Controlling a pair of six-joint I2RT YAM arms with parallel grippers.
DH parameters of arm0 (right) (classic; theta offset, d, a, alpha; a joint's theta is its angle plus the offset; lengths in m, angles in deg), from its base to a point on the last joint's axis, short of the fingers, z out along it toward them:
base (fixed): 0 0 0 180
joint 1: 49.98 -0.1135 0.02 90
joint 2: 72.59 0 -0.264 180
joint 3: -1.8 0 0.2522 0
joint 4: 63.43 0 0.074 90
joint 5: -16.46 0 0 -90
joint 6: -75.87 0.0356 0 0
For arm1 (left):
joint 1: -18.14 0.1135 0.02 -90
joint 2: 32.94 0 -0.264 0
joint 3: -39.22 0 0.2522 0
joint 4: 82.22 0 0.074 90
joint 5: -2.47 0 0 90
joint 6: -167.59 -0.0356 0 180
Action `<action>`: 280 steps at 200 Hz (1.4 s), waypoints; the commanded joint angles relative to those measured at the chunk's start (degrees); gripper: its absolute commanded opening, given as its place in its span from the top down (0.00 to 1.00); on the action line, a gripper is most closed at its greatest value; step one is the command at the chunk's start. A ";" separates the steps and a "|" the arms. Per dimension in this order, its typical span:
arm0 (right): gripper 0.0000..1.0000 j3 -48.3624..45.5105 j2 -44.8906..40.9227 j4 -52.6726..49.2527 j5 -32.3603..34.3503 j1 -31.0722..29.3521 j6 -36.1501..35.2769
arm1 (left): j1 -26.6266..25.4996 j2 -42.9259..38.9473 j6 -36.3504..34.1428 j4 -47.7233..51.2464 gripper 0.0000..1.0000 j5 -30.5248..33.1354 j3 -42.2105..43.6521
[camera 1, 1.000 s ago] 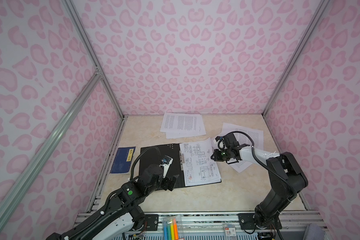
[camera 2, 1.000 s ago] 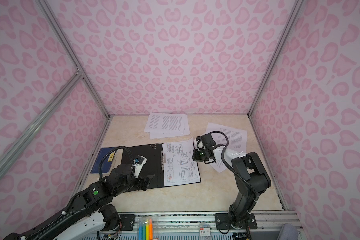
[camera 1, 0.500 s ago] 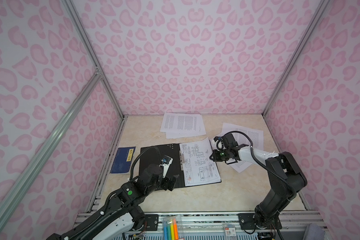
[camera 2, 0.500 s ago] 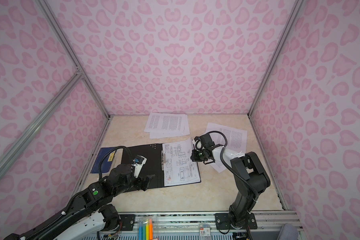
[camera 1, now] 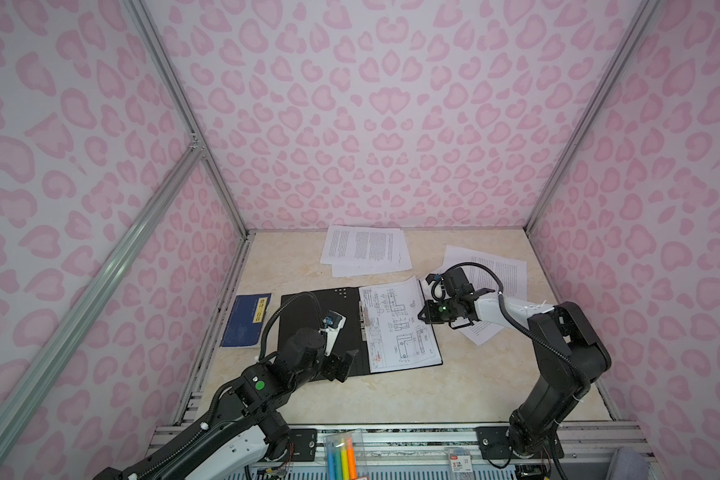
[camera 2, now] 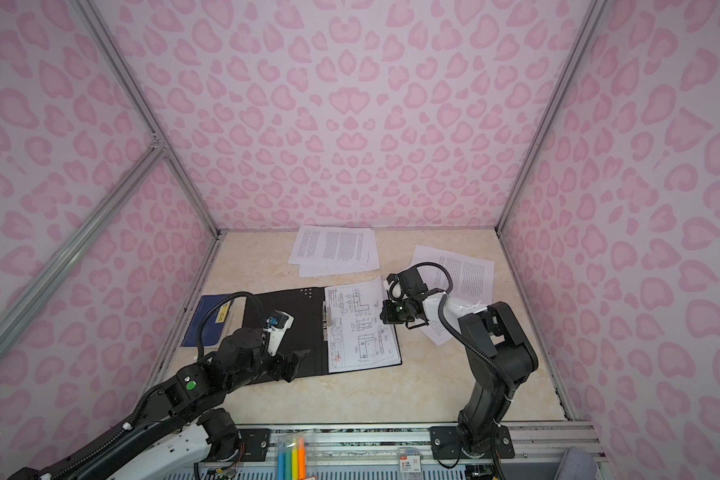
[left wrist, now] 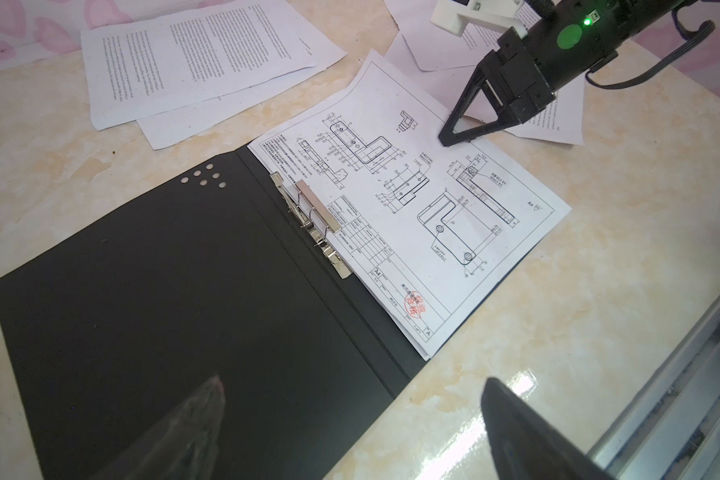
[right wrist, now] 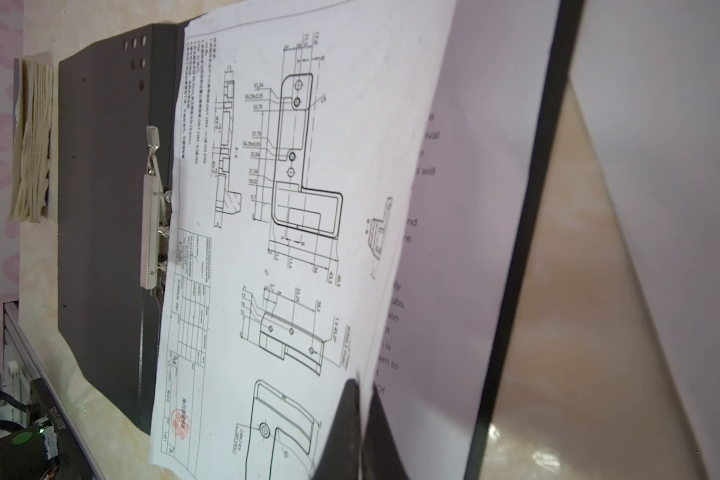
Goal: Put the files into the folder
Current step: 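Lower the drawing sheet onto the folder, holding its edge with the right gripper, then open the right gripper and draw it back toward the loose text sheets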
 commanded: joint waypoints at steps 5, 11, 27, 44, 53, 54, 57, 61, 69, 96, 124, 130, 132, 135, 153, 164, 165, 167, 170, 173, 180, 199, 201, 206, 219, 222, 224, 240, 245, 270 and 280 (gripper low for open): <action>1.00 0.45 0.69 0.05 -0.23 -0.17 -0.41 | 0.21 0.09 -0.69 -1.01 0.02 -0.37 0.20; 1.00 0.39 0.71 0.14 -0.23 -0.27 -0.40 | 0.21 0.09 -0.75 -0.97 0.02 -0.41 0.25; 1.00 0.42 0.79 0.15 -0.23 -0.43 -0.47 | 0.31 0.08 -0.65 -0.97 0.02 -0.48 0.16; 1.00 0.48 0.99 0.08 -0.36 -0.42 -0.47 | 0.44 0.08 -0.67 -1.05 0.02 -0.68 0.13; 0.98 0.35 0.99 0.06 -0.32 -0.46 -0.48 | 0.47 0.09 -0.67 -1.03 0.02 -0.68 0.20; 0.98 0.37 0.98 0.08 -0.32 -0.45 -0.47 | 0.43 0.08 -0.68 -1.02 0.02 -0.68 0.21; 0.98 0.31 0.98 0.08 -0.32 -0.44 -0.46 | 0.45 0.09 -0.68 -1.08 0.02 -0.68 0.14; 0.97 0.30 0.93 0.10 -0.39 -0.42 -0.47 | 0.52 0.08 -0.75 -1.08 0.02 -0.68 0.18; 0.96 0.27 0.85 0.13 -0.35 -0.55 -0.46 | 0.55 0.08 -0.76 -1.06 0.02 -0.75 0.19; 0.94 0.35 0.70 -0.25 -0.15 -0.47 -0.68 | 0.60 0.08 -0.68 -1.04 0.02 -0.85 0.10; 0.86 0.39 0.66 -0.44 0.06 -0.53 -0.66 | 0.68 -0.01 -0.66 -1.09 0.02 -0.94 0.09; 0.84 0.39 0.66 -0.57 0.32 -0.48 -0.66 | 0.67 -0.01 -0.63 -1.04 0.02 -0.90 0.15; 0.83 0.44 0.64 -0.53 0.41 -0.49 -0.69 | 0.68 -0.01 -0.67 -1.08 0.02 -0.93 0.11; 0.82 0.42 0.61 -0.59 0.53 -0.54 -0.64 | 0.69 -0.05 -0.66 -1.07 0.02 -0.94 0.10; 0.71 0.56 0.53 -1.12 1.11 -0.53 -0.89 | 0.79 -0.10 -0.68 -1.10 0.02 -0.94 0.08; 0.66 0.57 0.27 -1.50 1.85 -0.45 -1.00 | 0.79 -0.09 -0.59 -1.10 0.02 -1.01 0.04; 0.65 0.57 0.26 -1.53 1.95 -0.45 -1.04 | 0.76 -0.09 -0.63 -1.10 0.02 -1.02 0.04; 0.64 0.55 0.17 -1.56 2.11 -0.44 -1.02 | 0.81 -0.09 -0.65 -1.05 0.02 -1.03 0.03; 0.62 0.52 0.07 -1.69 2.35 -0.42 -0.96 | 0.81 -0.09 -0.68 -1.09 0.02 -1.09 0.10; 0.61 0.55 -0.11 -1.74 2.59 -0.44 -0.91 | 0.81 -0.10 -0.64 -1.07 0.02 -1.11 0.02; 0.58 0.34 -0.44 -1.91 3.05 -0.30 -0.84 | 0.75 -0.10 -0.67 -1.08 0.02 -1.14 0.00; 0.52 -0.02 -1.41 -2.41 3.98 0.13 -0.60 | 0.89 -0.10 -0.54 -1.09 0.02 -1.20 -0.14; 0.51 -0.04 -1.48 -2.50 4.14 0.14 -0.52 | 0.91 -0.10 -0.56 -1.10 0.02 -1.20 -0.14; 0.50 -0.05 -1.76 -2.89 4.55 0.36 -0.47 | 0.98 -0.16 -0.59 -1.06 0.02 -1.21 -0.06; 0.47 -0.13 -2.50 -3.73 5.26 1.05 -0.39 | 0.94 -0.26 -0.39 -1.01 0.02 -1.37 -0.09; 0.47 -0.20 -2.74 -3.93 5.46 1.28 -0.39 | 0.94 -0.31 -0.41 -1.01 0.02 -1.38 -0.12; 0.46 -0.15 -2.87 -4.07 5.54 1.46 -0.38 | 0.92 -0.35 -0.42 -0.88 0.02 -1.44 -0.07; 0.44 -0.39 -4.19 -5.28 6.48 3.25 -0.05 | 0.93 -0.66 -0.09 -0.87 0.02 -1.54 -0.10; 0.43 -0.48 -4.69 -5.62 6.79 4.09 0.13 | 0.97 -0.84 -0.03 -0.84 0.02 -1.60 -0.10; 0.41 -2.49 -8.22 -6.22 7.84 9.71 2.29 | 1.00 -1.17 0.35 -1.05 0.02 -2.36 -0.06; 0.41 -3.51 -9.62 -6.39 8.27 12.75 3.33 | 0.98 -1.22 0.53 -1.15 0.02 -2.77 -0.20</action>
